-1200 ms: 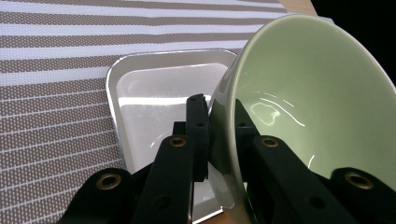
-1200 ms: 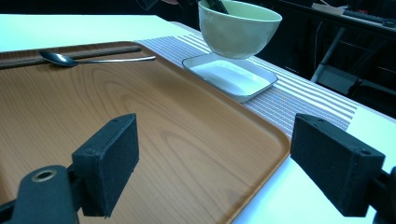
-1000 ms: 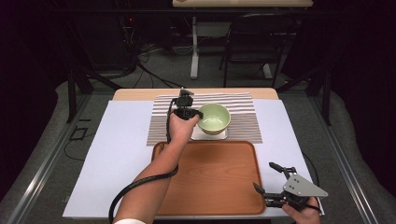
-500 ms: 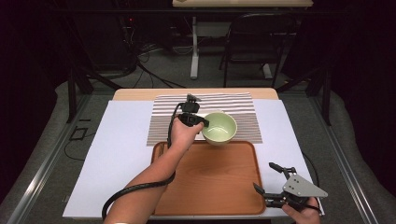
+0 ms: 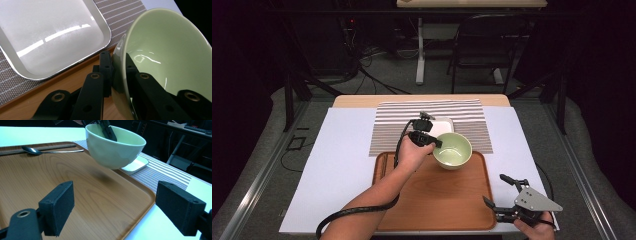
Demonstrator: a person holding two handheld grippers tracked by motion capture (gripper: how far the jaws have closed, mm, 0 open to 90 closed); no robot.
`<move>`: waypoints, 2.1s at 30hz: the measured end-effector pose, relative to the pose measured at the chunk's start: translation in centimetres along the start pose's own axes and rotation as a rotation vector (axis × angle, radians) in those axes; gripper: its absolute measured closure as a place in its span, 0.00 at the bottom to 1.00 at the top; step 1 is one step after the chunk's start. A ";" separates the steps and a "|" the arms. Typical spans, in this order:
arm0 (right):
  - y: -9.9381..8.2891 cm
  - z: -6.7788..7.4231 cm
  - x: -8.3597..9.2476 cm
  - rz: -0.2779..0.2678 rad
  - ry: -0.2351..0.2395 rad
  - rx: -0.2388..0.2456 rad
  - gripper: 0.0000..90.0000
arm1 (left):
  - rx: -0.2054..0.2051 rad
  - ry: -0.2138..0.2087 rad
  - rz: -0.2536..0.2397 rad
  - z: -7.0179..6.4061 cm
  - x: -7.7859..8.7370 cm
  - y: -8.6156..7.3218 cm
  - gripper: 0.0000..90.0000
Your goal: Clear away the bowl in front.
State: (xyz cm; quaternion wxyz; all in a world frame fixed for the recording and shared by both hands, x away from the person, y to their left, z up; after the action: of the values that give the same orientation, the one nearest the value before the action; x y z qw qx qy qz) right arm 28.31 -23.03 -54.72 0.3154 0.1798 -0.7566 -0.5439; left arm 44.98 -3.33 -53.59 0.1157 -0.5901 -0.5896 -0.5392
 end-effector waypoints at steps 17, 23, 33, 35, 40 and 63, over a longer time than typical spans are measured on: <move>0.0 0.0 0.0 -0.001 0.002 0.001 0.17 | -0.042 -0.022 0.041 -1.2 -1.7 -2.5 0.92; 0.0 0.0 0.0 -0.001 0.003 0.001 0.17 | -0.044 -0.032 0.051 -1.6 -2.3 -3.0 0.92; 0.0 0.1 0.0 -0.003 0.003 0.003 0.17 | -0.049 -0.050 0.059 -2.5 -3.3 -3.6 0.92; 0.0 0.0 0.0 -0.003 0.003 0.002 0.17 | -0.055 -0.052 0.064 -2.6 -3.5 -3.7 0.92; 0.1 0.1 0.0 -0.004 0.005 0.002 0.17 | -0.057 -0.061 0.065 -3.2 -3.9 -3.9 0.92; 0.1 0.1 0.0 -0.005 0.007 0.003 0.17 | -0.096 -0.102 0.066 -5.4 -6.0 -4.8 0.92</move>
State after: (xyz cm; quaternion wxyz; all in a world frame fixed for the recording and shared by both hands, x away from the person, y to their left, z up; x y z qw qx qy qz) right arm 28.30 -22.94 -54.70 0.3165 0.1838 -0.7559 -0.5428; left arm 40.02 -9.60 -58.53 0.0750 -0.6408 -0.5482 -0.5322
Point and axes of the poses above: each handheld gripper's, and its own axes: x roughly backward along the jaws, y roughly out of its top, z roughly to its left, the point moved 8 cm from there along -x, roughly forward along the jaws, and after that the axes turned 2 degrees about x, right-handed, at the moved point
